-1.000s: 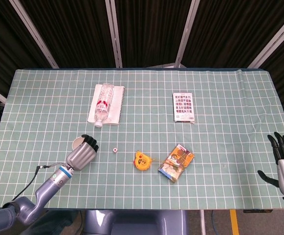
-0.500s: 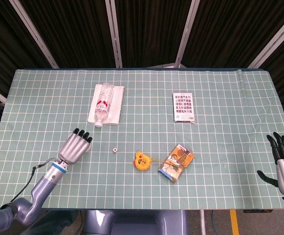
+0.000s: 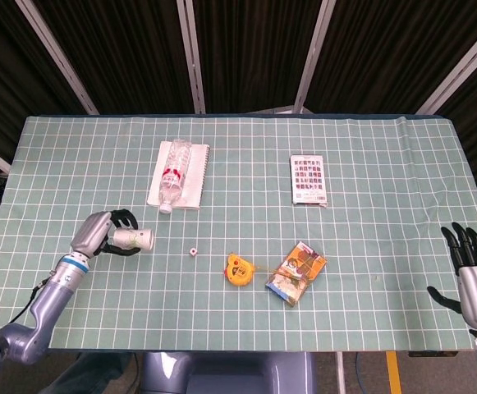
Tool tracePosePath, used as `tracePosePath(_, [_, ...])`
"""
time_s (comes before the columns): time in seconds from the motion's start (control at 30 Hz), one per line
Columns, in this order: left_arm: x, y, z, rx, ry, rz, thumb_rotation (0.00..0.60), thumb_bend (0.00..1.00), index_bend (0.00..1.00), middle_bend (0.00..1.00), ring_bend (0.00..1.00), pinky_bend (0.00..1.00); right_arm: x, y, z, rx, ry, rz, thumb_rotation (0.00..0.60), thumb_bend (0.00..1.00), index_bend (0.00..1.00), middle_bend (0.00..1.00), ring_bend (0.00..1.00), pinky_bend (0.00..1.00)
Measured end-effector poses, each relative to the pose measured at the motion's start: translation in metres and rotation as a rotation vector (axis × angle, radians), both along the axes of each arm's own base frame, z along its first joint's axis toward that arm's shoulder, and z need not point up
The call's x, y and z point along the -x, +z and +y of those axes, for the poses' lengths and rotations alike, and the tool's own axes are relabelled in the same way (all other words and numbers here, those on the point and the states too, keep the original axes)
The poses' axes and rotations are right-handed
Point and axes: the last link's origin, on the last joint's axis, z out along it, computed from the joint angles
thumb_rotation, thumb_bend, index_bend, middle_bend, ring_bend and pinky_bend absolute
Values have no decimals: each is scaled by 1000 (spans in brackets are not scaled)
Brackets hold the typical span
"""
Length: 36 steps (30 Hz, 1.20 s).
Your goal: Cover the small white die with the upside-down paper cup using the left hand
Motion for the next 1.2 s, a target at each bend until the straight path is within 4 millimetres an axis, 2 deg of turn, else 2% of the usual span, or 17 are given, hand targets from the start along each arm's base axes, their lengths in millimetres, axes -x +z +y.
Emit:
tracePosePath(0.13, [17,-4,9,42,84,-63,600,0,503,370,358,415,1,-1,-1,0,-4,3,600,0,0,0,0,0])
tracePosePath(0.2, [21,-8,12,51,99,-62,600,0,425,282,275,346,1,0,-1,0,-6,2,600,0,0,0,0,0])
tracePosePath(0.3, [24,-16,14,70,103,-48,600,0,85,27,23,96,2,0,-1,1,-9,2,600,0,0,0,0,0])
tracePosePath(0.37, [24,-19,13,85,91,-32,600,0,6,0,0,17,2,0,-1,2,-9,2,600,0,0,0,0,0])
tracePosePath(0.57, [20,-13,10,50,0,32,600,0,0,0,0,0,2,1,-1,3,-7,-1,600,0,0,0,0,0])
tracePosePath(0.7, [15,-6,9,-7,-97,152,600,0,16,0,0,0,1,1,0,3,-4,-4,600,0,0,0,0,0])
tracePosePath(0.87, [2,-5,2,-90,-240,390,600,0,122,17,0,1,0,2,0,2,1,-7,600,0,0,0,0,0])
tracePosePath(1.03, [-14,-13,-4,-179,-388,689,600,0,129,53,4,41,1,3,0,4,-1,-11,600,0,0,0,0,0])
tracePosePath(1.2, [-31,-26,-8,-279,-512,968,600,0,140,93,53,86,3,4,-1,7,-8,-12,600,0,0,0,0,0])
